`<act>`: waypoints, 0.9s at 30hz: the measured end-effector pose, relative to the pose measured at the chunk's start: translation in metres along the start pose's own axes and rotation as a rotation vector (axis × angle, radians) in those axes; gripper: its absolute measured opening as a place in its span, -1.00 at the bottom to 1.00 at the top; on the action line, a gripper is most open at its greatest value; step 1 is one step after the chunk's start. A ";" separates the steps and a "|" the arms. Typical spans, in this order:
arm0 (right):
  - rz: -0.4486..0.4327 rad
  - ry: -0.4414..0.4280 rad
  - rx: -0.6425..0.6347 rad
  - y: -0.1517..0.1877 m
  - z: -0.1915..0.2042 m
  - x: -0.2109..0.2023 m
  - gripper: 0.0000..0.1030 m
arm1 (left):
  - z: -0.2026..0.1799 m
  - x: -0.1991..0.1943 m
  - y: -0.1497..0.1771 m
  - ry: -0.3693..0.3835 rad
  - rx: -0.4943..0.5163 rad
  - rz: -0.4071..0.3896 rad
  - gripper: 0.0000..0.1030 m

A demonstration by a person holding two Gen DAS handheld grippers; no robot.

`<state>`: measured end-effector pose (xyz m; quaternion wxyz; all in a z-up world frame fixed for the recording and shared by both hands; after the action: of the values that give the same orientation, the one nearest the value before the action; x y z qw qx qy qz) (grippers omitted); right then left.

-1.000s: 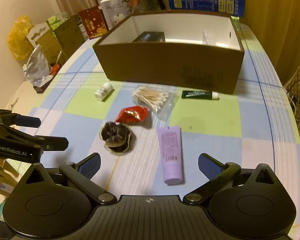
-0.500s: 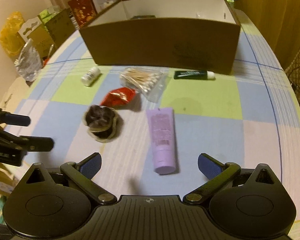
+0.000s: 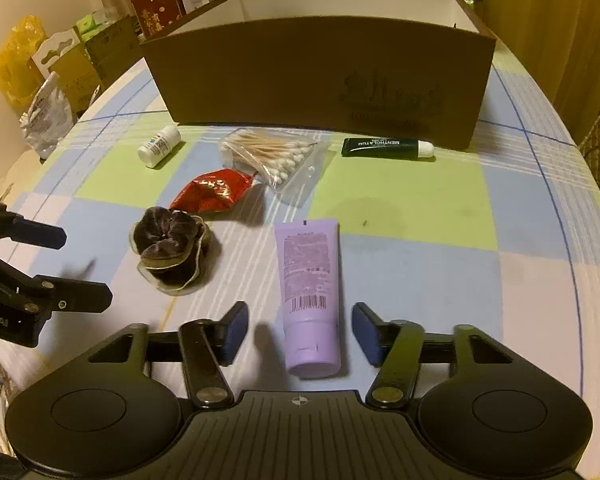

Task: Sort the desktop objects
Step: 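Grasp the purple tube with the right tool while the left tool grasps the brown scrunchie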

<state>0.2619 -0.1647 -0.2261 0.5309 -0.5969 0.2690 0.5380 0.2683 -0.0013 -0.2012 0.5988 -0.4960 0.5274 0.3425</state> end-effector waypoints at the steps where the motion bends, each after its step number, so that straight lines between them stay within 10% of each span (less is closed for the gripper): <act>1: 0.005 0.005 0.001 0.000 -0.001 0.003 -0.05 | -0.001 0.002 -0.002 0.002 0.007 0.000 0.76; 5: -0.004 0.049 -0.008 -0.002 -0.006 0.005 -0.43 | -0.008 0.006 -0.011 0.016 0.042 -0.005 0.70; 14: -0.006 0.089 0.144 0.010 -0.045 -0.006 -0.43 | -0.029 0.025 -0.032 0.031 0.149 -0.016 0.53; 24: -0.019 0.076 0.216 0.018 -0.059 -0.014 -0.41 | -0.036 0.042 -0.047 0.035 0.202 -0.024 -0.14; 27: -0.025 0.060 0.221 0.017 -0.058 -0.015 -0.14 | -0.035 0.041 -0.044 0.033 0.214 -0.032 -0.32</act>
<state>0.2632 -0.2265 -0.2266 0.5918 -0.5540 0.3351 0.4802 0.3079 -0.0510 -0.2291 0.6449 -0.4429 0.5630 0.2663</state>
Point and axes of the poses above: each gripper's, at about its wrist camera, not at the fingertips, and x roughly the way its jaws point, z to its left, y to its underside, the point moved 6 cm from there along x, roughly the way its jaws point, and after that the axes turned 13 degrees about z, right-handed, at the moved point
